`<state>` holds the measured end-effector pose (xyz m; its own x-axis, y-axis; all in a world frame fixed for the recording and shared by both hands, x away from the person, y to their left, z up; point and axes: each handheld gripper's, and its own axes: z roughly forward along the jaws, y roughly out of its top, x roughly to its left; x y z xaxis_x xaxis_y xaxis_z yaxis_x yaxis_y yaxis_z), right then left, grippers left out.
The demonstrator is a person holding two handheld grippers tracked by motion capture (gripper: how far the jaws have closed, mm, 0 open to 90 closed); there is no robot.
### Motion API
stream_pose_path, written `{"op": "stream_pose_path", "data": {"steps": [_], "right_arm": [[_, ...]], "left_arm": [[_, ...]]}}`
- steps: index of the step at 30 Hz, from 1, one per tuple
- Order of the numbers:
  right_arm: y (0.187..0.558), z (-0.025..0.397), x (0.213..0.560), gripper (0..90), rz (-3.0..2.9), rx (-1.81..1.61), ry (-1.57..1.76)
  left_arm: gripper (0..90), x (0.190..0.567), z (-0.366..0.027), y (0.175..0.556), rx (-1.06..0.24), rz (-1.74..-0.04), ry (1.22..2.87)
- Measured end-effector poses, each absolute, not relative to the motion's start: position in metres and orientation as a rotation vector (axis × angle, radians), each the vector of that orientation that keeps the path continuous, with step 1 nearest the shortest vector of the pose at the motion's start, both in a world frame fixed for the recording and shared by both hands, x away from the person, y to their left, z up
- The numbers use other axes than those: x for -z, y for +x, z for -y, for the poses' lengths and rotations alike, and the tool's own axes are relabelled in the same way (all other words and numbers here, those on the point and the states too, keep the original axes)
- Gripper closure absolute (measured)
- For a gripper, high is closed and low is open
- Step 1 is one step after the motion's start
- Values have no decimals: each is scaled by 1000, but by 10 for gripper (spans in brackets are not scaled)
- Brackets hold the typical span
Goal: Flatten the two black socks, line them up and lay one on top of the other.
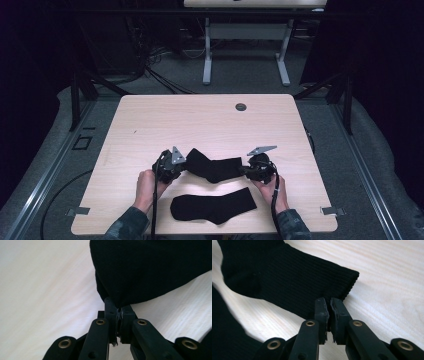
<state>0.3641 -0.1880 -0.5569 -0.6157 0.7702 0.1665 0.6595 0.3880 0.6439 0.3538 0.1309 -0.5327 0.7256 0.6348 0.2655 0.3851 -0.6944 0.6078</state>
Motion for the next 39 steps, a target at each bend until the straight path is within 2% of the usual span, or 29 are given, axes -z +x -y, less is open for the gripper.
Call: {"op": "stream_pose_path", "data": {"steps": [3,6,8,11,18,25,34,39], "right_arm": [[360,186,546,844,-2465,-1080,1267],[357,185,539,845,-2461,-1096,1245],[357,186,541,845,-2466,-1075,1252],[360,189,551,844,-2490,-1039,1288],[364,194,560,836,-2513,-1003,1295],[366,195,561,829,-2513,-996,1296],[366,193,562,829,-2520,-973,1298],[365,193,564,829,-2516,-967,1291]], "left_arm": [[876,522,-131,347,-744,-738,2425],[867,521,-133,342,-785,-727,2462],[795,525,-135,343,-783,-754,2485],[661,533,-144,344,-741,-814,2490],[508,529,-166,352,-608,-938,2359],[483,540,-158,378,-500,-1010,2317],[327,558,-140,400,-458,-1060,2337],[275,565,-137,404,-449,-1082,2363]]}}
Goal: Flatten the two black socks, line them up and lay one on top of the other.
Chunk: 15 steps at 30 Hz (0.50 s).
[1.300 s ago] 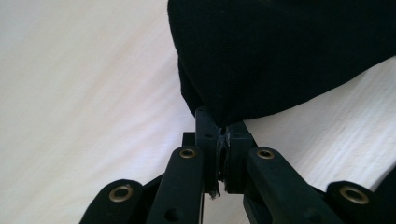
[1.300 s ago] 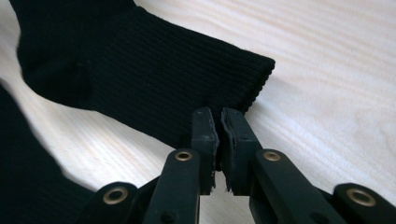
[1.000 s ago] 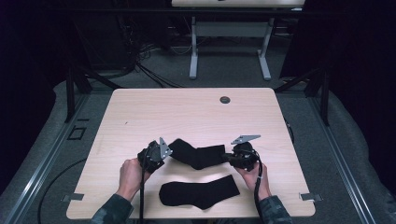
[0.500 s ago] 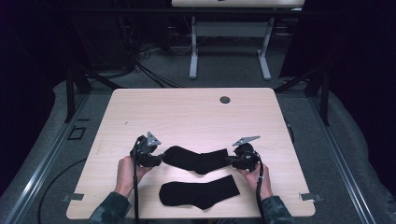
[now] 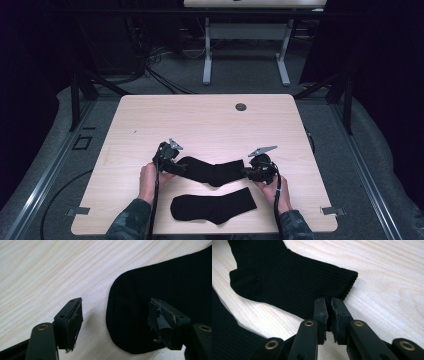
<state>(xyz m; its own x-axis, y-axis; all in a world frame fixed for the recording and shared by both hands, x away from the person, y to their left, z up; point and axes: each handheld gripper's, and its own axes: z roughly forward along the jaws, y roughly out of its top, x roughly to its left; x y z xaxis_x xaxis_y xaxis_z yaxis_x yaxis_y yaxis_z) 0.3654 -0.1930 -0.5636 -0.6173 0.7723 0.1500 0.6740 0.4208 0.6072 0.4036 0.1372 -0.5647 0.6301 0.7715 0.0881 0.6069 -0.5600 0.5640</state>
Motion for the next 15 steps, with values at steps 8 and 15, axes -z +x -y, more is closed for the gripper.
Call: {"op": "stream_pose_path", "data": {"steps": [8,15], "right_arm": [[364,193,566,829,-2525,-951,1280],[362,194,567,829,-2531,-958,1279]], "left_arm": [[270,565,-134,399,-452,-1070,2384],[271,565,-136,389,-443,-1075,2384]]}}
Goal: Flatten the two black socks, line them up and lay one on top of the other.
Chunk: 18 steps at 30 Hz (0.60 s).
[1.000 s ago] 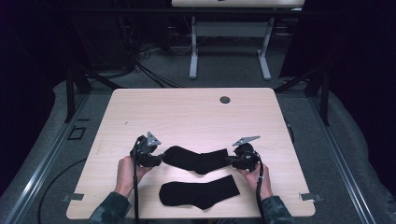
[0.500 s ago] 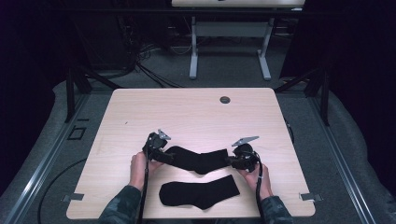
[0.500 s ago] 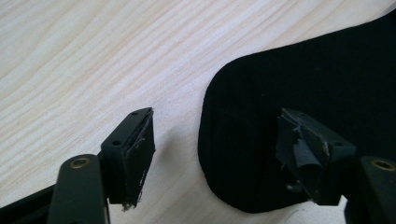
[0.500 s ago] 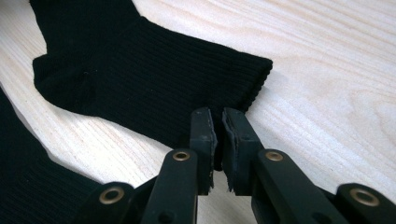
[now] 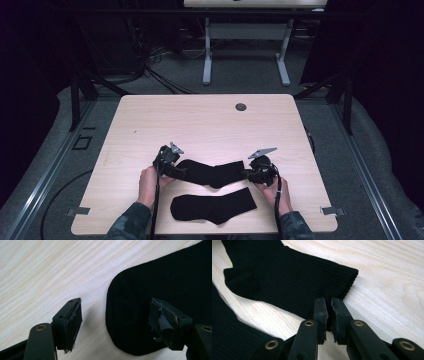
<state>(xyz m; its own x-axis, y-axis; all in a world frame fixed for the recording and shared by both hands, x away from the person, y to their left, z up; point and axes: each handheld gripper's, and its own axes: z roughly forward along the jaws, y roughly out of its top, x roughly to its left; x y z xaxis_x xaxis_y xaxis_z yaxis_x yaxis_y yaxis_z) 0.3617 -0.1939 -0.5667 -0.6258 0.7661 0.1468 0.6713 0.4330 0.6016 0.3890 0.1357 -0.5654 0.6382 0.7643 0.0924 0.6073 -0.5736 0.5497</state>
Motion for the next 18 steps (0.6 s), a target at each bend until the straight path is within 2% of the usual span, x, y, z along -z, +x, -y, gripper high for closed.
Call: {"op": "stream_pose_path", "data": {"steps": [18], "right_arm": [[356,195,566,827,-2563,-954,1261]], "left_arm": [[273,567,-140,362,-423,-1111,2352]]}}
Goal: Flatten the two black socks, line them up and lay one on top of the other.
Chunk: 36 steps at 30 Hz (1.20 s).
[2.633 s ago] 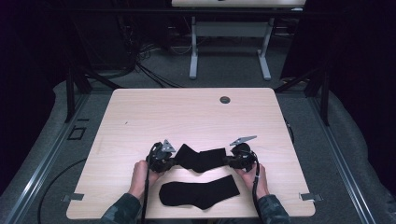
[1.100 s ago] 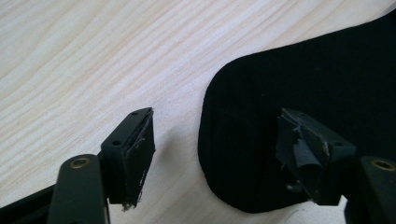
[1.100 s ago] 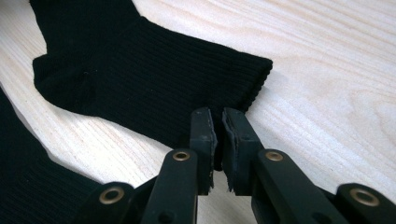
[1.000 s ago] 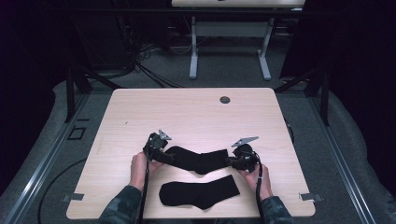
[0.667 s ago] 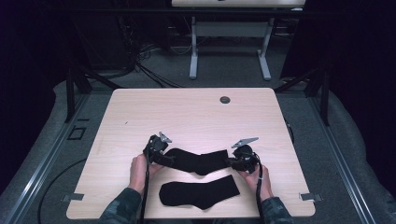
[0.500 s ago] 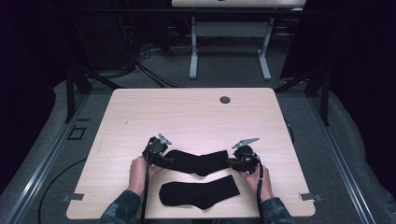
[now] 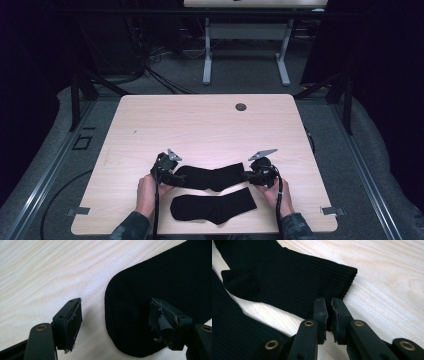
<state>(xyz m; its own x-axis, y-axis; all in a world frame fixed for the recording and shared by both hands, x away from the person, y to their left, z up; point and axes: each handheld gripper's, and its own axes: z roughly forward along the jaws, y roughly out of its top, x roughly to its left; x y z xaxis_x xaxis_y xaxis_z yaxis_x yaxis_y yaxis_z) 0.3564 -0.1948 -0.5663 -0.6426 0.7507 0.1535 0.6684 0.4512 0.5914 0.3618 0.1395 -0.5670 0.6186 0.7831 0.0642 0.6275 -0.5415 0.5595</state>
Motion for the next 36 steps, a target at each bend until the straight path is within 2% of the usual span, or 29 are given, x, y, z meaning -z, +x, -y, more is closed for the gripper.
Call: {"op": "stream_pose_path", "data": {"steps": [13,34,36], "right_arm": [[347,192,567,812,-2576,-958,1230],[343,195,569,781,-2572,-980,1226],[343,194,569,751,-2568,-976,1237]], "left_arm": [[273,568,-146,341,-416,-1135,2329],[270,569,-148,330,-406,-1131,2322],[236,568,-149,331,-406,-1133,2317]]}}
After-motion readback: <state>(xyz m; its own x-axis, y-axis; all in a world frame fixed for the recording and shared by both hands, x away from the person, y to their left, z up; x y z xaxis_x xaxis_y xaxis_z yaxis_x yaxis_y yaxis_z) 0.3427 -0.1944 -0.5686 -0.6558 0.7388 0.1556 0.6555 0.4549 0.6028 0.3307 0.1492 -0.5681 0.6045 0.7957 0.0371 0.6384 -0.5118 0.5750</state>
